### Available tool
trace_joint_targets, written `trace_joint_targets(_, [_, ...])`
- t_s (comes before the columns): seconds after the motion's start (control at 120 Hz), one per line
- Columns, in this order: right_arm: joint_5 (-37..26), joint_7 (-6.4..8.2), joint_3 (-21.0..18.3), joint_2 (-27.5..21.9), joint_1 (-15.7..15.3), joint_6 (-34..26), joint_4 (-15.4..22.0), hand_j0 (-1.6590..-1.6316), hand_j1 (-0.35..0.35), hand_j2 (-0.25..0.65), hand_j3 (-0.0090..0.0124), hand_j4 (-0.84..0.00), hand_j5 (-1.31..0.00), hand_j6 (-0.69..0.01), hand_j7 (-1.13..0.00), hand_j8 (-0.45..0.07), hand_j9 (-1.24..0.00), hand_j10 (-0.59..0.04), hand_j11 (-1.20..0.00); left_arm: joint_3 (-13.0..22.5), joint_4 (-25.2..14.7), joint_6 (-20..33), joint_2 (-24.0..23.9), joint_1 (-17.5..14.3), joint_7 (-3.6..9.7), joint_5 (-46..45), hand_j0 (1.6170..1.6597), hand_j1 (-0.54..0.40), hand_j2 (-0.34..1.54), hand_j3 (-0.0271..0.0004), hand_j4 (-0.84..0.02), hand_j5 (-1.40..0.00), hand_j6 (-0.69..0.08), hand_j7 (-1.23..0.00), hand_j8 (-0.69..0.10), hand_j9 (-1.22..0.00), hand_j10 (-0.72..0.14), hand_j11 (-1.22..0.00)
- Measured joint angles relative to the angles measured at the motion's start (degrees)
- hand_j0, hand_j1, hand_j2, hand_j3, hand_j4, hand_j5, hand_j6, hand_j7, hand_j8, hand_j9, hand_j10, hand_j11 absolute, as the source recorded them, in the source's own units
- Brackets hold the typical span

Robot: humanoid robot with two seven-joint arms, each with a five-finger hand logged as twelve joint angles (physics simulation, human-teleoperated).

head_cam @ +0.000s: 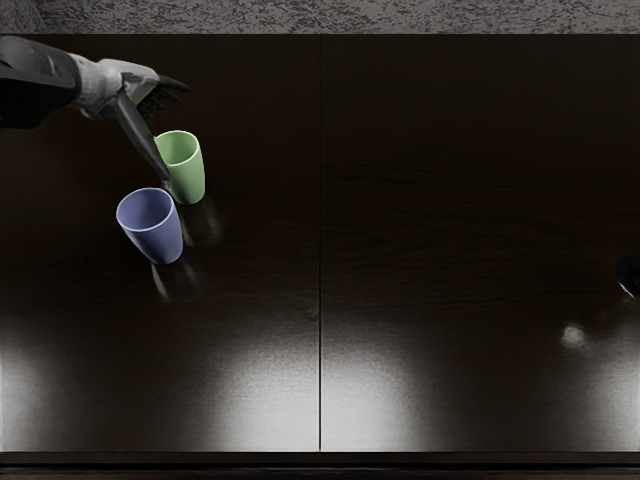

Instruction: Pick up cup and place in cup with left hand

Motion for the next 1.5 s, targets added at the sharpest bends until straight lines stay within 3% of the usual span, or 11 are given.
trace_joint_targets(0.317, [0.0,0.00,0.0,0.0,0.0,0.0,0.0,-1.6581,-0.349,0.000,0.0000,0.000,0.00,0.001,0.00,0.000,0.00,0.000,0.00,0.9,0.5,11.7,-4.7,1.4,0.89,7.3,1.6581,0.346,0.00,0.0000,-0.006,0.00,-0.007,0.00,-0.007,0.00,-0.006,0.00])
trace_joint_targets(0.383, [0.0,0.00,0.0,0.0,0.0,0.0,0.0,-1.6581,-0.349,0.000,0.0000,0.000,0.00,0.000,0.00,0.000,0.00,0.000,0.00,2.4,1.2,13.4,-7.5,1.4,0.91,7.6,1.6581,0.346,0.00,0.0000,-0.006,0.00,-0.007,0.00,-0.006,0.00,-0.005,0.00])
trace_joint_targets(0.6, [0.0,0.00,0.0,0.0,0.0,0.0,0.0,-1.6581,-0.349,0.000,0.0000,0.000,0.00,0.001,0.00,0.000,0.00,0.000,0.00,4.6,5.3,15.4,-9.8,2.1,0.93,8.0,1.6581,0.346,0.00,0.0000,-0.006,0.00,-0.007,0.00,-0.007,0.00,-0.006,0.00])
trace_joint_targets(0.858, [0.0,0.00,0.0,0.0,0.0,0.0,0.0,-1.6581,-0.349,0.000,0.0000,0.000,0.00,0.001,0.00,0.000,0.00,0.000,0.00,8.3,7.0,18.6,-11.7,2.2,0.94,8.1,1.6581,0.341,0.00,0.0000,-0.010,-0.01,-0.011,-0.01,-0.011,-0.01,-0.010,-0.01])
trace_joint_targets(1.25, [0.0,0.00,0.0,0.0,0.0,0.0,0.0,-1.6581,-0.349,0.000,0.0000,0.000,0.00,0.001,0.00,0.000,0.00,0.000,0.00,11.3,7.6,20.5,-11.9,2.3,0.94,8.0,1.6580,0.111,0.04,0.0000,-0.202,-0.26,-0.203,-0.26,-0.203,-0.26,-0.202,-0.26])
trace_joint_targets(1.5, [0.0,0.00,0.0,0.0,0.0,0.0,0.0,-1.6581,-0.349,0.000,0.0000,0.000,0.00,0.001,0.00,0.000,0.00,0.000,0.00,11.6,7.6,20.6,-12.2,2.3,0.94,8.0,1.6580,0.020,0.06,0.0000,-0.278,-0.36,-0.279,-0.36,-0.279,-0.36,-0.278,-0.36])
